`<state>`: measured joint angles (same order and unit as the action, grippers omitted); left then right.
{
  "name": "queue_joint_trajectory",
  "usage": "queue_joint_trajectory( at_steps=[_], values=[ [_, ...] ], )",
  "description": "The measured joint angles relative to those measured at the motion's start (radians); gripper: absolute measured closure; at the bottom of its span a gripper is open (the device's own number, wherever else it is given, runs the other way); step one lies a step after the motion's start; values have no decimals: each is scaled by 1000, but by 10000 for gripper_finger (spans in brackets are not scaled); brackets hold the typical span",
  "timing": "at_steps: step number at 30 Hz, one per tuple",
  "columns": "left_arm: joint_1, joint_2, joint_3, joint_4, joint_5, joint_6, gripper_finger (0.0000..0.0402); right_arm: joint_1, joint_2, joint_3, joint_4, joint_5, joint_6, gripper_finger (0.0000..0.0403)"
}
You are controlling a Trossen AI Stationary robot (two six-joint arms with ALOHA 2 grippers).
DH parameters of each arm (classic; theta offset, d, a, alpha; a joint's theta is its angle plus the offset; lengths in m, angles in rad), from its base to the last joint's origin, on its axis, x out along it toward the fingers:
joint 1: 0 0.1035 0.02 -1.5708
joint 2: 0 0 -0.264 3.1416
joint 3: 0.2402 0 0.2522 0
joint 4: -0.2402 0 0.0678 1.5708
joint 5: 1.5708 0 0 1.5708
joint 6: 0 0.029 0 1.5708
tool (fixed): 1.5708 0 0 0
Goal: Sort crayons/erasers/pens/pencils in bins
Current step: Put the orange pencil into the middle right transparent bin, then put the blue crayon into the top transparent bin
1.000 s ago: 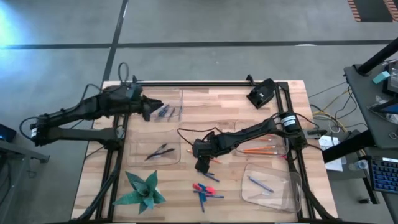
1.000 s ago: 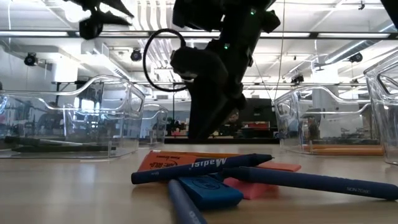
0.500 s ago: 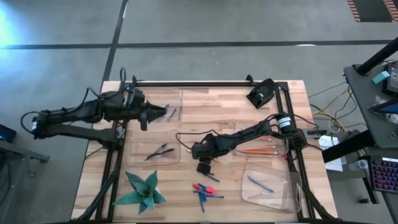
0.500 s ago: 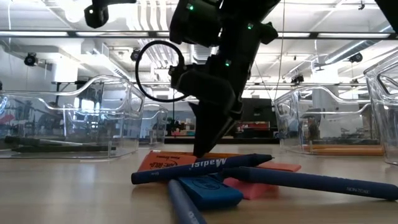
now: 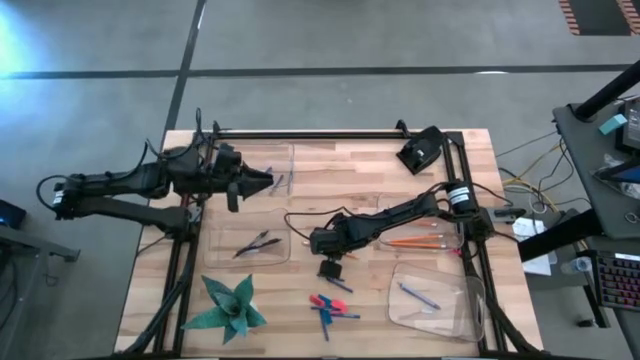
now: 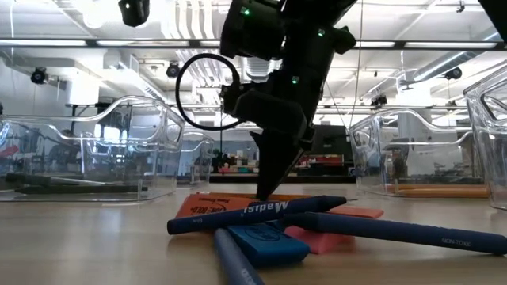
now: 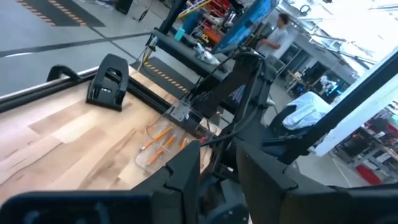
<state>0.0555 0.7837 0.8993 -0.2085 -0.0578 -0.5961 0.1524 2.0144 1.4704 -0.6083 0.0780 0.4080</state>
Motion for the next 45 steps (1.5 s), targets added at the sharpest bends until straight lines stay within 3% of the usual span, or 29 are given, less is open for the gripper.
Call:
queue_joint_trajectory(
  at_steps=[13,20,25,38,45],
  values=[
    [0,-28,-5,-2,2,0,310,12,-271,-7,-86,131,-19,394],
    [0,2,-6,3,2,-1,311,10,-422,-22,-377,269,2,394],
    [1,45,-7,39,-4,-1,311,28,-541,-54,-615,318,109,397],
    [1,216,-4,401,-8,-6,311,55,-867,-532,-594,251,249,396],
    [-4,306,-3,573,-8,-78,311,55,-975,-739,-385,168,221,395]
  ],
)
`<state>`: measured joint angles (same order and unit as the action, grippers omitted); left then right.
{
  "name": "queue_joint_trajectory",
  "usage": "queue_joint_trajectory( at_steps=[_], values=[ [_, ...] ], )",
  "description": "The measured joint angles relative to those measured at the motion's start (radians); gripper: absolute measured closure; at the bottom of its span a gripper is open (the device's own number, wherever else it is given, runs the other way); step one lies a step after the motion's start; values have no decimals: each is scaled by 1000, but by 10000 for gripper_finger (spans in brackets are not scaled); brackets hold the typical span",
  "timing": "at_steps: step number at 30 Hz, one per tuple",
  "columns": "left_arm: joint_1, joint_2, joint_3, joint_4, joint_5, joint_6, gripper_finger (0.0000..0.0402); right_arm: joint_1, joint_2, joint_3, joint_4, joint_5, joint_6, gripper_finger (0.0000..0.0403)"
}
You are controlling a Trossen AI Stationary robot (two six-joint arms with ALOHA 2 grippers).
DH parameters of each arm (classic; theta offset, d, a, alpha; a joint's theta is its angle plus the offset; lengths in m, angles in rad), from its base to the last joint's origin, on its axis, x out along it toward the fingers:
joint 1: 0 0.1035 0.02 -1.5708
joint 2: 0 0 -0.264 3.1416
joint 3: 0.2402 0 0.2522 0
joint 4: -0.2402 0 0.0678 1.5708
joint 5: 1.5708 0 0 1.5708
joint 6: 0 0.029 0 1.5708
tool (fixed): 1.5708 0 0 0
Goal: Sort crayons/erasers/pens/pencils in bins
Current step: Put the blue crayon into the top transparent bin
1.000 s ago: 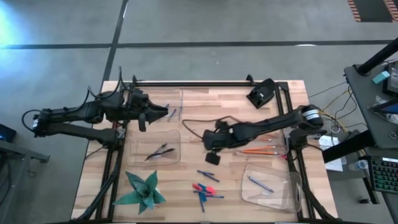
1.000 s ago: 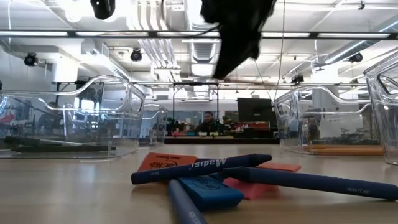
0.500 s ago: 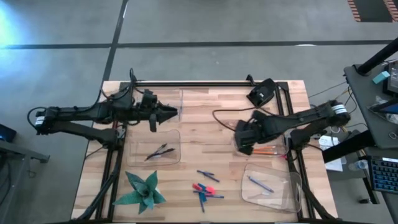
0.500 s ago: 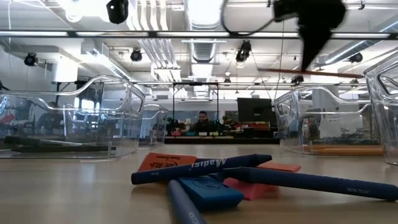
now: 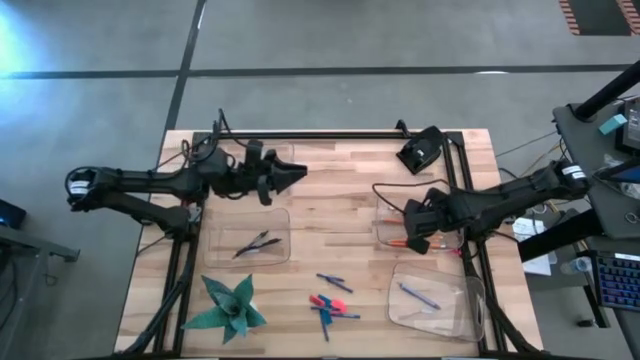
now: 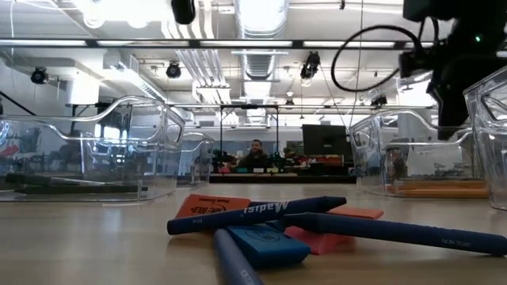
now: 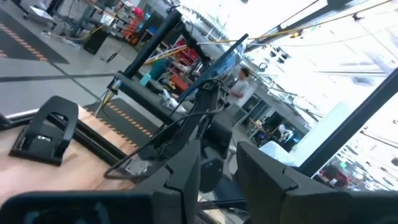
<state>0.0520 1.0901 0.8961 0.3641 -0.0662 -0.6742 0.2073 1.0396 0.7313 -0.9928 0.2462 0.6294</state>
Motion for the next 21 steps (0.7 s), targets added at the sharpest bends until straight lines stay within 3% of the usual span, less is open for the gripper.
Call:
queue_joint_trajectory(
  at_steps=[10,16,21],
  values=[
    [-34,96,3,177,1,0,311,0,-17,-93,107,19,7,394],
    [-73,133,21,236,5,34,311,0,-26,-35,104,87,2,388],
    [-109,149,35,226,8,62,311,0,-31,49,97,121,12,351]
  ],
)
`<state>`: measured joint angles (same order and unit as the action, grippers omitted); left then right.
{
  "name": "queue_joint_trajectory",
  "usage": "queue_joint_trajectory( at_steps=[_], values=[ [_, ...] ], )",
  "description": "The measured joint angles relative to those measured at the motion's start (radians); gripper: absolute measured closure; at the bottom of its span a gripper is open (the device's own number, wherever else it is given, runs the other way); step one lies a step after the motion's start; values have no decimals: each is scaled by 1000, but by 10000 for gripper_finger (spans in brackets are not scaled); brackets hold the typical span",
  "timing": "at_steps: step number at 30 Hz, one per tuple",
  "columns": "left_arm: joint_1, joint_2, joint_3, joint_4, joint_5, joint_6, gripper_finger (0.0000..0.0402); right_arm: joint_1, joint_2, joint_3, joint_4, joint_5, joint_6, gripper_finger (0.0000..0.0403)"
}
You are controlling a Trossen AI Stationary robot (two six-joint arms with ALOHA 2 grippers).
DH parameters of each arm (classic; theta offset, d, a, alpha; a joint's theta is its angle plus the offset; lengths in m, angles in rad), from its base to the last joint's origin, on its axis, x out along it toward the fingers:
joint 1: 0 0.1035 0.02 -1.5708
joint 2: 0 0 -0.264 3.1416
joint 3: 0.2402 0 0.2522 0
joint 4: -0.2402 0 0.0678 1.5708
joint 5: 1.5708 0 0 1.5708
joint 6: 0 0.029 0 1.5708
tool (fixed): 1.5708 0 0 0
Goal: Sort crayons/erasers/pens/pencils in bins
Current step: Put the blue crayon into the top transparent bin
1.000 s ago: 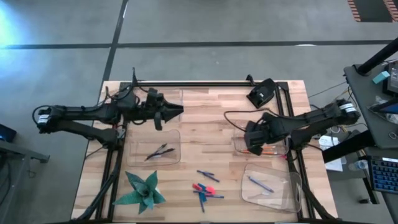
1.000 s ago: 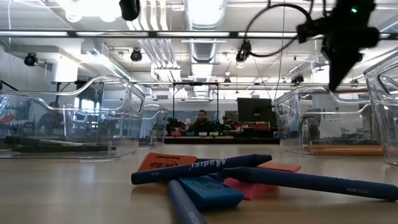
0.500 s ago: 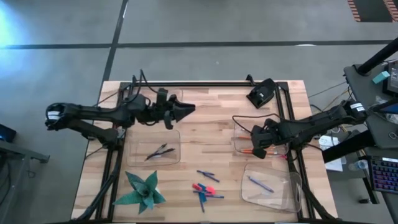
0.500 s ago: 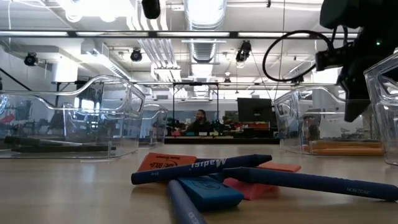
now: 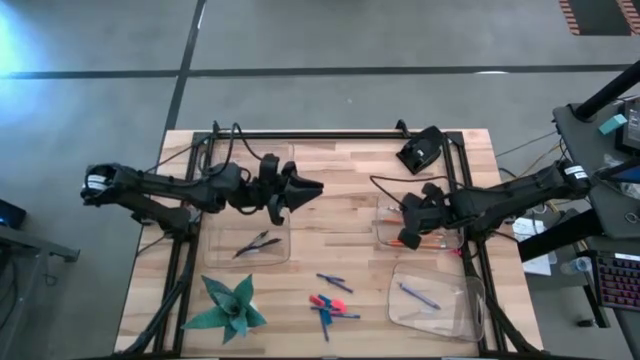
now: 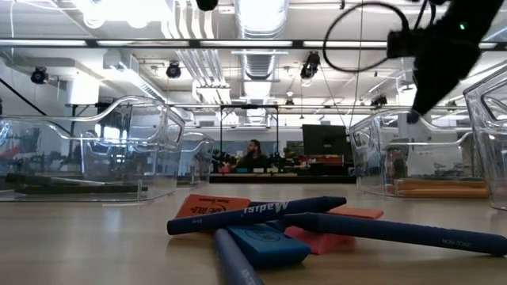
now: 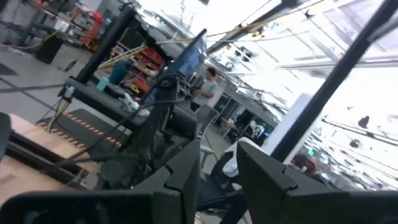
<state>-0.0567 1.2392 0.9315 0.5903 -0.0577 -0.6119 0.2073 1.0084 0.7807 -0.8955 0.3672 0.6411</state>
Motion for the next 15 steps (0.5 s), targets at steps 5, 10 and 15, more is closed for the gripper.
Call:
queue_joint_trajectory(
  at_steps=[5,10,15],
  values=[
    [-23,-4,1,-5,4,25,311,4,19,95,13,-1,48,297],
    [-30,-15,1,-3,53,26,311,23,86,186,69,-6,57,258],
    [-53,-35,1,-6,130,26,311,64,212,286,116,-8,30,248]
  ],
)
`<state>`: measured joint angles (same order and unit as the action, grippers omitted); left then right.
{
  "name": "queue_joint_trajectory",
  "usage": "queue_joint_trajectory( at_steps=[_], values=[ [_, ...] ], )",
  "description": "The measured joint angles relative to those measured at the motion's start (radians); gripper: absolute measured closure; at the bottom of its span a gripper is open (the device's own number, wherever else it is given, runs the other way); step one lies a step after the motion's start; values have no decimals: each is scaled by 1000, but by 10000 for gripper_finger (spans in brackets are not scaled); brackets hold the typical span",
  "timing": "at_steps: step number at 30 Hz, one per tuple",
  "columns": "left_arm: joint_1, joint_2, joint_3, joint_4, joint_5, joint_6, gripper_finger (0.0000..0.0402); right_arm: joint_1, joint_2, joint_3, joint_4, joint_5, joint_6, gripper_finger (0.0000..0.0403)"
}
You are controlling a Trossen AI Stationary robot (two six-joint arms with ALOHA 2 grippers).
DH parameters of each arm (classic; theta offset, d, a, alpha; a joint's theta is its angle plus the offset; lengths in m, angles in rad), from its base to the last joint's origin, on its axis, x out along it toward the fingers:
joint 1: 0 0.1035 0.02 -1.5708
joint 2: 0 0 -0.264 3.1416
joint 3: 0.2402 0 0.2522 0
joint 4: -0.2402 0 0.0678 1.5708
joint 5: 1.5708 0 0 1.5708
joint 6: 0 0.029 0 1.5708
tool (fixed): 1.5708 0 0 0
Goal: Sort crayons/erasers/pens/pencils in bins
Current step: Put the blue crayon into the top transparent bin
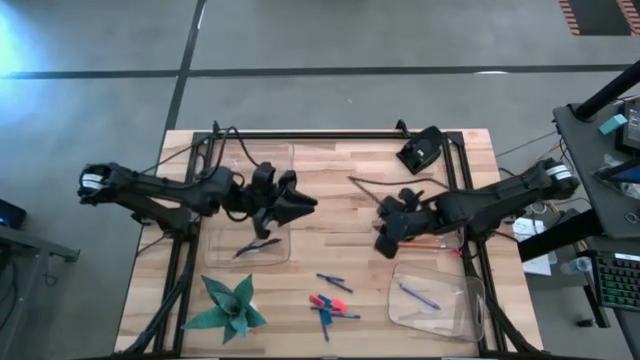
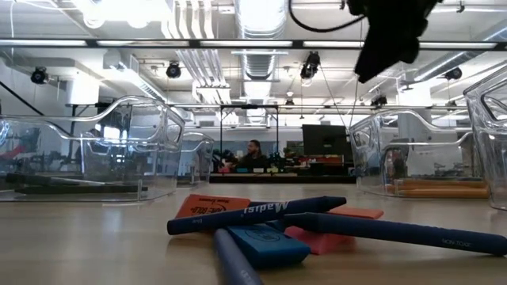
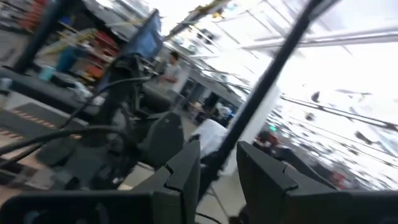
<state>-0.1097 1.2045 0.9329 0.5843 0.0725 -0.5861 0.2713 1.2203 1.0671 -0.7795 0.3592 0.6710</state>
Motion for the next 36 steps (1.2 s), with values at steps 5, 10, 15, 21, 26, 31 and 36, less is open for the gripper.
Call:
queue_joint_trajectory(
  at_steps=[5,10,15,21,26,31,36],
  values=[
    [-24,-5,4,-112,15,27,311,47,106,125,-80,0,-13,253],
    [-27,29,45,-389,1,41,311,89,154,247,-259,8,77,261],
    [-32,102,120,-596,-22,144,311,126,169,292,-357,8,200,260],
    [-64,241,258,-863,-21,312,311,162,162,274,-384,8,334,261],
    [-92,353,336,-934,-24,444,311,187,162,257,-409,8,402,260],
    [-129,436,342,-934,-58,496,311,203,161,255,-469,8,430,260],
    [-166,498,335,-938,-102,489,311,212,148,254,-539,8,406,263]
  ],
)
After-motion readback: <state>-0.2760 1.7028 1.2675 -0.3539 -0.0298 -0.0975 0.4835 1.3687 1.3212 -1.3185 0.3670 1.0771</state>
